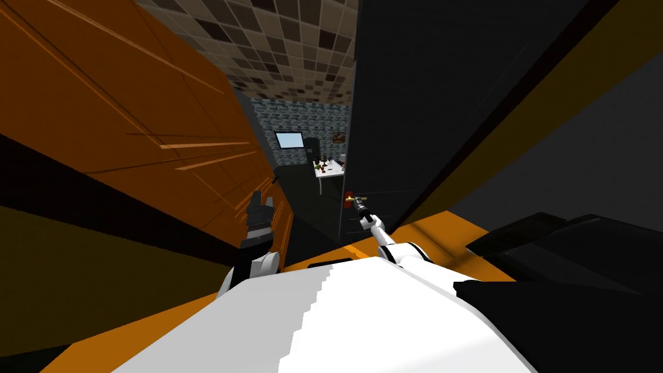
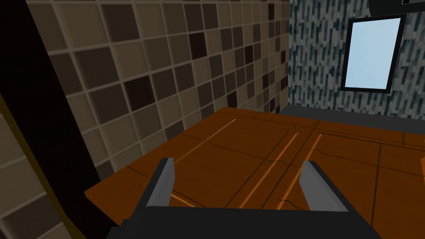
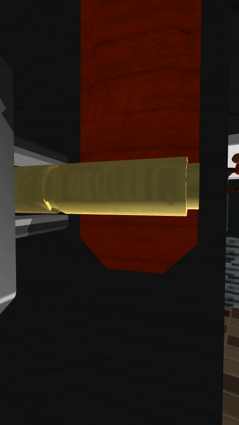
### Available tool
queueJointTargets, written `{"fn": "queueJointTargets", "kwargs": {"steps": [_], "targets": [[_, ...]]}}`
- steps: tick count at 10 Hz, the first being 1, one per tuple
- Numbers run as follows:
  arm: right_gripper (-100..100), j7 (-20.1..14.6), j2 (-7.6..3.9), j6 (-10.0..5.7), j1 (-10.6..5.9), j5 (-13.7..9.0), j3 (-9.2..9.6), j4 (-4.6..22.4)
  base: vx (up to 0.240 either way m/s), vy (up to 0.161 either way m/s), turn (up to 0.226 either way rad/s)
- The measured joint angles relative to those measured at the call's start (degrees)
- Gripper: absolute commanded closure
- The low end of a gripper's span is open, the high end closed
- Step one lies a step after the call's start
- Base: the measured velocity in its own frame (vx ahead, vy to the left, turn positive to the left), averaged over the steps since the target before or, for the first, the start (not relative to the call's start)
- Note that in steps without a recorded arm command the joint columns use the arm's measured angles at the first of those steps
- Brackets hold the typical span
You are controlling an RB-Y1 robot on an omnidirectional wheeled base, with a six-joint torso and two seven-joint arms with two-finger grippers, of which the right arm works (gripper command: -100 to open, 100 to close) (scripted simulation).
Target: Push the door open
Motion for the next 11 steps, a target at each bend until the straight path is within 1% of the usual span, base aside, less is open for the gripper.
{"fn": "queueJointTargets", "kwargs": {"steps": [1, 2, 3, 4, 5, 6, 7, 8, 10, 11], "targets": [[100, 0.4, -0.13, -0.31, 0.05, -0.3, -0.56, 0.3, 0.204, 0.106, -0.080], [100, 1.0, -0.10, -0.51, -0.09, -0.6, -1.39, 1.4, 0.202, 0.131, -0.095], [100, 1.3, -0.27, 0.13, 0.60, -0.9, -1.85, 0.5, 0.159, 0.102, -0.066], [100, 1.3, -0.37, 1.40, 1.49, -1.1, -2.13, -1.4, 0.084, 0.044, -0.006], [100, 1.5, -0.66, 0.96, 0.80, -1.3, -2.64, -0.3, 0.022, 0.002, 0.010], [100, 2.0, -0.64, 0.00, -0.07, -1.4, -3.17, 1.2, 0.131, 0.058, -0.041], [100, 2.8, -0.52, -0.55, -0.06, -1.8, -4.01, 2.1, 0.182, 0.117, -0.096], [100, 3.1, -0.67, -0.19, 0.45, -2.0, -4.47, 1.8, 0.157, 0.138, -0.098], [100, 3.7, -1.30, -0.06, 0.42, -2.7, -5.94, 2.4, 0.149, 0.114, -0.085], [100, 4.2, -1.31, 0.28, 0.20, -3.0, -6.64, 2.4, 0.146, 0.109, -0.054]]}}
